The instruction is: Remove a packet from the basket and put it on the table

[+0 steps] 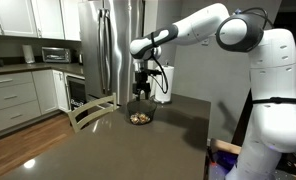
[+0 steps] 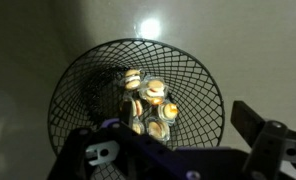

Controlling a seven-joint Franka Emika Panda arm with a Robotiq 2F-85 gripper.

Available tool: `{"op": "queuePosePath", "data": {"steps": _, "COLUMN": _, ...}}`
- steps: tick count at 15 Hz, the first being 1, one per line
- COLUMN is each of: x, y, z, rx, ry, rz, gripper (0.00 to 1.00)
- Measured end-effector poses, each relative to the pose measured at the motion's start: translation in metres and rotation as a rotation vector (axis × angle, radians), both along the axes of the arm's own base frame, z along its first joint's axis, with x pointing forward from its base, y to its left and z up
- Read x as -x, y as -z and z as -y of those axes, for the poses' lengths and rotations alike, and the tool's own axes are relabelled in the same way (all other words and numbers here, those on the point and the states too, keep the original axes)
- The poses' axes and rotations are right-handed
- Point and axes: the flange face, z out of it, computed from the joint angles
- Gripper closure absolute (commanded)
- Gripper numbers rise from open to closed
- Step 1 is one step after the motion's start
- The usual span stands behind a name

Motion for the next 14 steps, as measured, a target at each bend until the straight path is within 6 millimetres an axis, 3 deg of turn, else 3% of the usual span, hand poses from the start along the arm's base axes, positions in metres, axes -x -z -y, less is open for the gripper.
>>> {"op": "queuePosePath", "data": {"steps": 9, "x": -0.008, "y": 0.047, "z": 0.0, "rx": -0.001, "ry": 0.022, "rz": 0.023, "gripper": 0.0}}
{"op": "queuePosePath", "data": {"steps": 14, "x": 0.0, "y": 0.072, "z": 0.008, "rx": 0.021, "ry": 0.051, "rz": 0.059, "gripper": 0.0}}
